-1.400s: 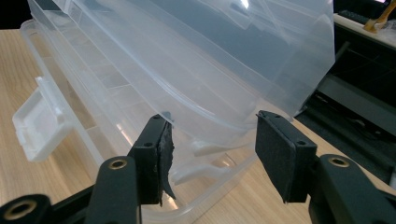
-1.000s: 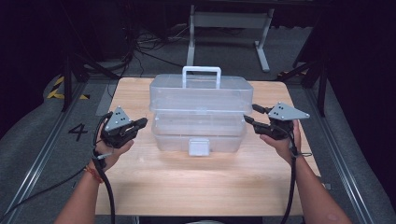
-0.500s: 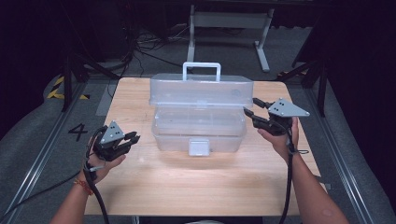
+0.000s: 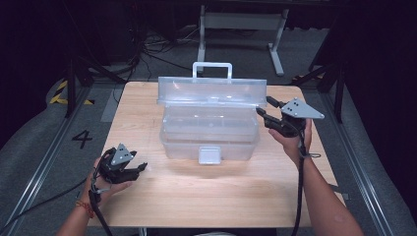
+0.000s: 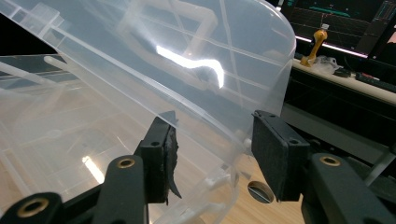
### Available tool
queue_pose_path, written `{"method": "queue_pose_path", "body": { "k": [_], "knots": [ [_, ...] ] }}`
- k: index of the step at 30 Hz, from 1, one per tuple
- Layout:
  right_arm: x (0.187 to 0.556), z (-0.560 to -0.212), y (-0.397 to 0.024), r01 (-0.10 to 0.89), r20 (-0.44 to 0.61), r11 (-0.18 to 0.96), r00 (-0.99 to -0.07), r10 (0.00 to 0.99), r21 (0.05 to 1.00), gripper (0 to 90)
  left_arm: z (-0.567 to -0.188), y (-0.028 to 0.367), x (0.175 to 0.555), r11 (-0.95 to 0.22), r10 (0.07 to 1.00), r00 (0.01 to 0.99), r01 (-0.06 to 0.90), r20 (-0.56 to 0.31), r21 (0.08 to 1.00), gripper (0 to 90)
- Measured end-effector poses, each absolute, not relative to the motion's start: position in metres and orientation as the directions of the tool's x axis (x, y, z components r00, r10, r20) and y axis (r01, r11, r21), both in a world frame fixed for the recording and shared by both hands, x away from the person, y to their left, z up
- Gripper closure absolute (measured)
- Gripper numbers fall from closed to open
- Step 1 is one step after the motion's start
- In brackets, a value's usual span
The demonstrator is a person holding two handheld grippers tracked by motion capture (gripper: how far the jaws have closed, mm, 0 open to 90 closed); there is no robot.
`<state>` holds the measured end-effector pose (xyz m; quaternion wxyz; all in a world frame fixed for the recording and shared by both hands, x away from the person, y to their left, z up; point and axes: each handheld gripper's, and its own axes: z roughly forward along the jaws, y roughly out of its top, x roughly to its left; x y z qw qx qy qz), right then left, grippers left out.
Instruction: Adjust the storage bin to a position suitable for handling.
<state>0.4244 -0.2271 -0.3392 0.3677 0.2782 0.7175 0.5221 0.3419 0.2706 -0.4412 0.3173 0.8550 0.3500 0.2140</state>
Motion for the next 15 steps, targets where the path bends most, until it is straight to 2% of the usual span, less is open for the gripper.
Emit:
{"method": "queue_pose_path", "body": {
  "k": [4,10,15],
  "knots": [
    [0.426,-0.34,-0.225,0.012,-0.241,0.297,-0.557,0.795,0.955,49.6,-0.45,0.274,0.342,-0.558,0.737,0.662,0.48,0.137,0.677,31.4],
    [0.43,-0.339,-0.221,0.007,-0.253,0.303,-0.53,0.81,0.953,50.1,-0.459,0.281,0.34,-0.545,0.748,0.655,0.512,0.109,0.663,29.1],
    [0.436,-0.335,-0.22,0.008,-0.257,0.302,-0.507,0.823,0.953,54.1,-0.472,0.286,0.34,-0.54,0.757,0.647,0.537,0.094,0.648,28.0]
  ]
}}
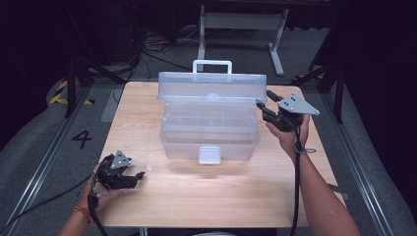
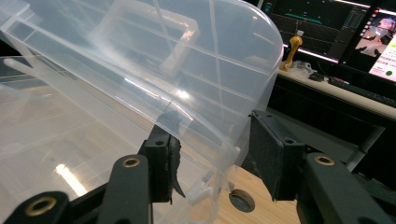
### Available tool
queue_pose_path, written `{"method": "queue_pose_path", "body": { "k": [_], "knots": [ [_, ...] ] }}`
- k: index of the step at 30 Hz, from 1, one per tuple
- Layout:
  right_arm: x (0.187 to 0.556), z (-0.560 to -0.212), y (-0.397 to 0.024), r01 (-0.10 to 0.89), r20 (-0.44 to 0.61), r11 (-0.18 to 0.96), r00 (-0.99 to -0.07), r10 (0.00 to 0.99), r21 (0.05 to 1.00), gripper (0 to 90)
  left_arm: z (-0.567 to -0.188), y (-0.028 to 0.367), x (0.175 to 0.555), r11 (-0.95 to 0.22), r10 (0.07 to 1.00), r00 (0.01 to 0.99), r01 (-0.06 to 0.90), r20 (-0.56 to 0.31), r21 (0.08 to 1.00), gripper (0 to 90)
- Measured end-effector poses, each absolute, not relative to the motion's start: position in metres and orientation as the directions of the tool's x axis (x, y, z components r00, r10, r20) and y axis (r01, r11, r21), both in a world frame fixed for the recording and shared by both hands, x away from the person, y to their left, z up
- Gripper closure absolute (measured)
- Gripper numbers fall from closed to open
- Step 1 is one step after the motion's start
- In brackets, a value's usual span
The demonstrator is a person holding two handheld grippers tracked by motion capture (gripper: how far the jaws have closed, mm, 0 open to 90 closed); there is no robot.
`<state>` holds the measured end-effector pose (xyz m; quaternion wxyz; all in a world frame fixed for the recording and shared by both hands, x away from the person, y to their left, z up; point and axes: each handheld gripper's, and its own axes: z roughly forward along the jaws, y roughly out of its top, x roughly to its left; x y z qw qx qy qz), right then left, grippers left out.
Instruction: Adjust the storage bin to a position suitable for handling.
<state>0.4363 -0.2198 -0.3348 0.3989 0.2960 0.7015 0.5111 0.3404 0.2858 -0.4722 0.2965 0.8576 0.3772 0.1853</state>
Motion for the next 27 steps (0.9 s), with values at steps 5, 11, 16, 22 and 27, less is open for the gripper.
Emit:
{"method": "queue_pose_path", "body": {
  "k": [5,11,16,22,27],
  "knots": [
    [0.439,-0.334,-0.217,0.003,-0.274,0.312,-0.473,0.838,0.95,58.2,-0.475,0.29,0.341,-0.499,0.773,0.631,0.548,0.06,0.671,25.6],
    [0.446,-0.338,-0.217,0.021,-0.261,0.302,-0.454,0.852,0.953,64.7,-0.479,0.294,0.343,-0.467,0.783,0.622,0.556,0.03,0.687,24.3],
    [0.451,-0.337,-0.214,0.031,-0.269,0.311,-0.425,0.864,0.95,69.9,-0.479,0.294,0.342,-0.452,0.792,0.611,0.567,0.017,0.689,23.7],
    [0.46,-0.334,-0.213,0.036,-0.237,0.274,-0.401,0.885,0.961,72.9,-0.48,0.295,0.342,-0.459,0.784,0.62,0.557,0.022,0.693,21.9],
    [0.467,-0.329,-0.213,0.047,-0.232,0.273,-0.402,0.886,0.961,73.5,-0.48,0.293,0.343,-0.464,0.782,0.623,0.55,0.03,0.695,20.6]
  ]
}}
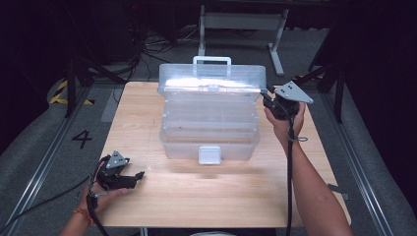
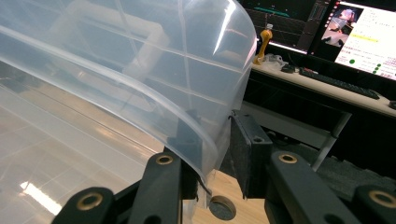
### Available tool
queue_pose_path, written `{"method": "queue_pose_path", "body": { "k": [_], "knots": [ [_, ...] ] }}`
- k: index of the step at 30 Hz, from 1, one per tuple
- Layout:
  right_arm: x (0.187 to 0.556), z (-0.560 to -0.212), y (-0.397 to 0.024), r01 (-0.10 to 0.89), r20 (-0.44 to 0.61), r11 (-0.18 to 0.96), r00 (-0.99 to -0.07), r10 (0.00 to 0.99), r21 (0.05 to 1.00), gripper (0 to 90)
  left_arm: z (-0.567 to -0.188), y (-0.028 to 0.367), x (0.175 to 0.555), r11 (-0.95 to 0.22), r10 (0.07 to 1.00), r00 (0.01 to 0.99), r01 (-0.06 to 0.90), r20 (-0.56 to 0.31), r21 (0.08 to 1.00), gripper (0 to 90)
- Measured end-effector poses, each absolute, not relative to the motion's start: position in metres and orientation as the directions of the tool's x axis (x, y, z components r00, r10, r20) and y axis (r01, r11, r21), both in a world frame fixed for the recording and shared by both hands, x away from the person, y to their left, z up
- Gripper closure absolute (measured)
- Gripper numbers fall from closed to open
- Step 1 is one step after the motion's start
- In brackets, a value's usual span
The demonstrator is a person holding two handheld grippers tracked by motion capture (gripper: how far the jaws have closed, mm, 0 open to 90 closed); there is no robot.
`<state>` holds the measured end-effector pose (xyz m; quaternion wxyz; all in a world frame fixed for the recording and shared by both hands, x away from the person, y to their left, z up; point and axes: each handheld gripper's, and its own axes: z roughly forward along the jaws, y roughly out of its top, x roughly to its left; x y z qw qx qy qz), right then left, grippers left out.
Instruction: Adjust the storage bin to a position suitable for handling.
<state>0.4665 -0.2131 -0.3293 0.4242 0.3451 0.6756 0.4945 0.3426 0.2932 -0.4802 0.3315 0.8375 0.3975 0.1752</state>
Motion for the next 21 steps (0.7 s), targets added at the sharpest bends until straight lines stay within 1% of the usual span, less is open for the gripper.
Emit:
{"method": "queue_pose_path", "body": {
  "k": [15,21],
  "knots": [
    [0.486,-0.318,-0.213,0.077,-0.186,0.238,-0.412,0.892,0.968,73.9,-0.48,0.293,0.343,-0.461,0.782,0.623,0.556,0.019,0.691,19.6],
    [0.493,-0.315,-0.213,0.084,-0.175,0.229,-0.416,0.892,0.97,74.1,-0.481,0.293,0.342,-0.455,0.78,0.625,0.566,0.002,0.688,19.1]
  ]
}}
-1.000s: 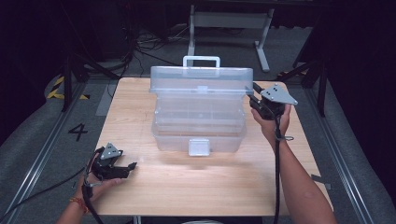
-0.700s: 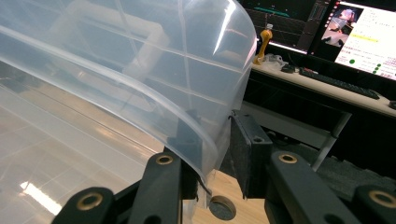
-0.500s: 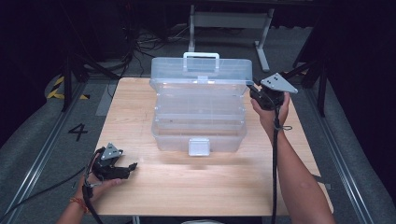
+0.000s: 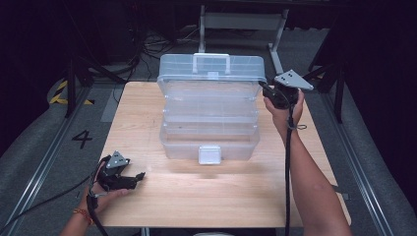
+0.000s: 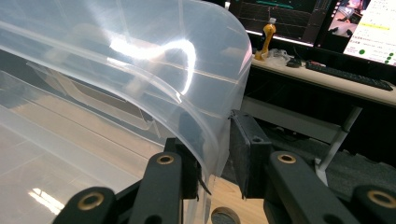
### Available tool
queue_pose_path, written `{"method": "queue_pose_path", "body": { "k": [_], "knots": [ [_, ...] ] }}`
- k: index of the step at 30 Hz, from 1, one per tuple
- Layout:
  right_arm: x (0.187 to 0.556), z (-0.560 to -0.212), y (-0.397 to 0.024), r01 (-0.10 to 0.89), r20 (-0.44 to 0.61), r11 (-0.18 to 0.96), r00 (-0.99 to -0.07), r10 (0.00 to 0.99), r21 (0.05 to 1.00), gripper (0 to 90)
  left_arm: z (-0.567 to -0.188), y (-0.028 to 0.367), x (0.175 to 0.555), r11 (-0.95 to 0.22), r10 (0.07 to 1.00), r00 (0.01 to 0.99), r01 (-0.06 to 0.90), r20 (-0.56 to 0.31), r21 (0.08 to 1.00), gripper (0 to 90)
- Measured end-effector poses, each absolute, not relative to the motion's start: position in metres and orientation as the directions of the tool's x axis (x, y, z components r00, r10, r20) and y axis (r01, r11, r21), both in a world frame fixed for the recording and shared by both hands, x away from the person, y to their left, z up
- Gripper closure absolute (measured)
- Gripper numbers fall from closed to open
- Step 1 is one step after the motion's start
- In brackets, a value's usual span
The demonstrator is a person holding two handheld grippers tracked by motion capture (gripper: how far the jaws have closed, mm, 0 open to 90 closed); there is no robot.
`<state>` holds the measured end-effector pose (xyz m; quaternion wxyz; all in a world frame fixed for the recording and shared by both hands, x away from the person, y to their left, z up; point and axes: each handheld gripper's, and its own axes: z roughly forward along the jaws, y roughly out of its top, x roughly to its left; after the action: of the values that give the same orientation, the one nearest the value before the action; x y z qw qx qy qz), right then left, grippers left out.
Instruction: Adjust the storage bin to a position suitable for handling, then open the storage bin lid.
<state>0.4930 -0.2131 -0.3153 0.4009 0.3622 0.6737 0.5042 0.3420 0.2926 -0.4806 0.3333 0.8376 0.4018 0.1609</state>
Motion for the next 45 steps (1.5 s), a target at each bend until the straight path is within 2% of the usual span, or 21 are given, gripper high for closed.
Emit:
{"method": "queue_pose_path", "body": {
  "k": [24,38,40,45],
  "knots": [
    [0.507,-0.307,-0.214,0.107,-0.173,0.239,-0.425,0.889,0.965,74.3,-0.481,0.292,0.344,-0.466,0.774,0.633,0.56,0.009,0.685,16.6],
    [0.517,-0.3,-0.214,0.11,-0.164,0.231,-0.427,0.889,0.967,77.5,-0.481,0.292,0.344,-0.466,0.773,0.635,0.56,0.006,0.685,16.3],
    [0.518,-0.298,-0.213,0.103,-0.199,0.26,-0.402,0.894,0.96,83.9,-0.481,0.292,0.344,-0.466,0.773,0.634,0.561,0.006,0.685,16.3],
    [0.525,-0.297,-0.214,0.099,-0.206,0.269,-0.415,0.886,0.958,84.9,-0.481,0.292,0.344,-0.466,0.773,0.634,0.561,0.007,0.684,16.2]
  ]
}}
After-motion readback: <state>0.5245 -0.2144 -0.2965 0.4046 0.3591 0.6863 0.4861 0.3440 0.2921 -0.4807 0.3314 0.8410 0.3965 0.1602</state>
